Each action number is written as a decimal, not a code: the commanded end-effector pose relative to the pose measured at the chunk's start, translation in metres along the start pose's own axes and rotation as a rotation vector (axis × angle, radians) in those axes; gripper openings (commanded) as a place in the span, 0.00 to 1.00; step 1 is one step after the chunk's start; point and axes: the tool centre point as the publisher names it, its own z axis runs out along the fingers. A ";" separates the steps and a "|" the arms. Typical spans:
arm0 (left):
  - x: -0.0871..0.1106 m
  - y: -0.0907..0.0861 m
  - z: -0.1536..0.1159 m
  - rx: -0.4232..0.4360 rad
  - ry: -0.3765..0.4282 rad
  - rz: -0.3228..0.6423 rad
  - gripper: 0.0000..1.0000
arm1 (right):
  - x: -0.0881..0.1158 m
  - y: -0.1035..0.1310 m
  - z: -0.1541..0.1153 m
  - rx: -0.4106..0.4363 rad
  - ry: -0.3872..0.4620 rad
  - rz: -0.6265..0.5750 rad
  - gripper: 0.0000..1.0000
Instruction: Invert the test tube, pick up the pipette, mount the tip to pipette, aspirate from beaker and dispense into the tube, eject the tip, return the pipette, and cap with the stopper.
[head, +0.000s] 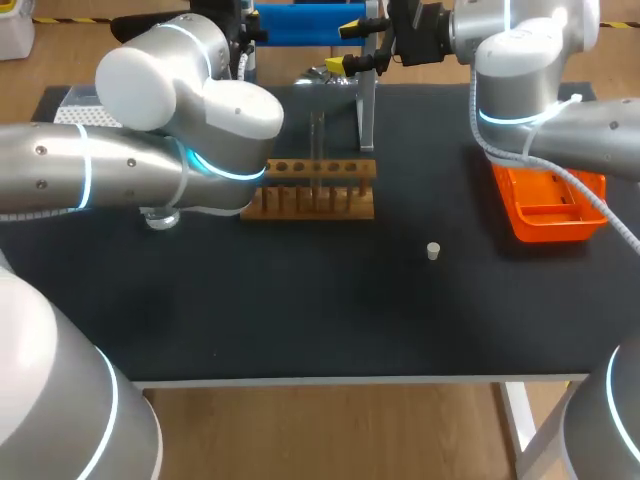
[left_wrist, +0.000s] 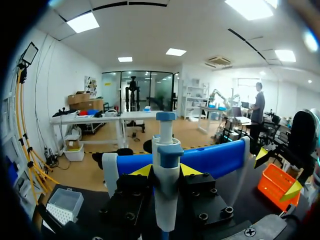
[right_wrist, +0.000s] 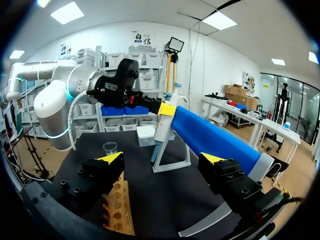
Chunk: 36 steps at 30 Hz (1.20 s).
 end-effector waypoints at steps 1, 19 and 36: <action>0.000 -0.003 0.008 -0.028 -0.004 -0.006 0.00 | 0.000 0.001 -0.001 0.003 -0.001 0.000 1.00; -0.006 0.002 0.019 -0.095 -0.012 -0.026 0.00 | 0.000 0.001 -0.001 0.003 -0.001 0.000 1.00; -0.008 0.004 0.024 -0.138 -0.011 -0.031 0.00 | 0.000 0.001 -0.001 0.003 -0.001 0.000 1.00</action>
